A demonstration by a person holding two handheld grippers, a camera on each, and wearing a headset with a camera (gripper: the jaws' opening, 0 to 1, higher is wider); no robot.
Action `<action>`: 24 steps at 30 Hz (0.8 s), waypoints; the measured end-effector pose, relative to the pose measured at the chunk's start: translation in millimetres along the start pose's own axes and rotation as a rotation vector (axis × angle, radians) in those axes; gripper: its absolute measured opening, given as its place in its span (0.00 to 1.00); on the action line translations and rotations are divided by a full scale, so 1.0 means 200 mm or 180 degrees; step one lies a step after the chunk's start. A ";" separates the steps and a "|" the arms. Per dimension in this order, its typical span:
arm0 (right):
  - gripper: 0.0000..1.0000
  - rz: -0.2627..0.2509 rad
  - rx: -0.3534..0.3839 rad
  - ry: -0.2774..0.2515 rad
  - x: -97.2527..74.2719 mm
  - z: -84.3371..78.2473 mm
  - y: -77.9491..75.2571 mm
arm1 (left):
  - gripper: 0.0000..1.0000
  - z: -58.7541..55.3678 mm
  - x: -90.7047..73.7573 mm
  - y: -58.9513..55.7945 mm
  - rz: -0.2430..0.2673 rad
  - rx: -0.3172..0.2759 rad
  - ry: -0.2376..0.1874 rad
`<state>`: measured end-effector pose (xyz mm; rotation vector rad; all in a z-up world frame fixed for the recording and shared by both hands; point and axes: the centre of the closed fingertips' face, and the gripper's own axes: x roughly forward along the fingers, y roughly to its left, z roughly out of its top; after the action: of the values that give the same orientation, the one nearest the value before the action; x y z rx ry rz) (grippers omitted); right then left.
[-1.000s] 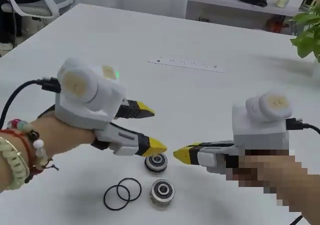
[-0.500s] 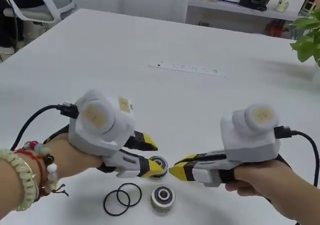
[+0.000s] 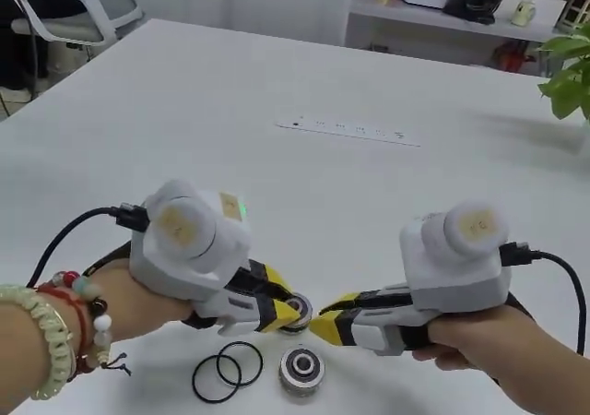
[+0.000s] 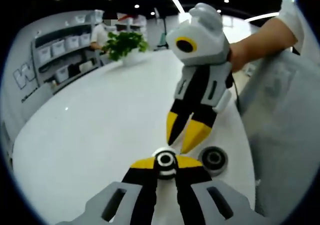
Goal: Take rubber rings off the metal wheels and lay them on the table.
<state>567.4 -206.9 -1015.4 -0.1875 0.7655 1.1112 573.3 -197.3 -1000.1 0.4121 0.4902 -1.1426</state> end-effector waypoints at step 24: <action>0.20 -0.0029 -0.0694 0.0033 0.03 0.01 0.01 | 0.14 0.01 0.01 0.00 0.0000 -0.0056 -0.0077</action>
<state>568.2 -199.7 -1017.5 -0.3803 0.6513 1.1852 575.0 -199.9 -999.7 0.3828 0.4788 -1.1414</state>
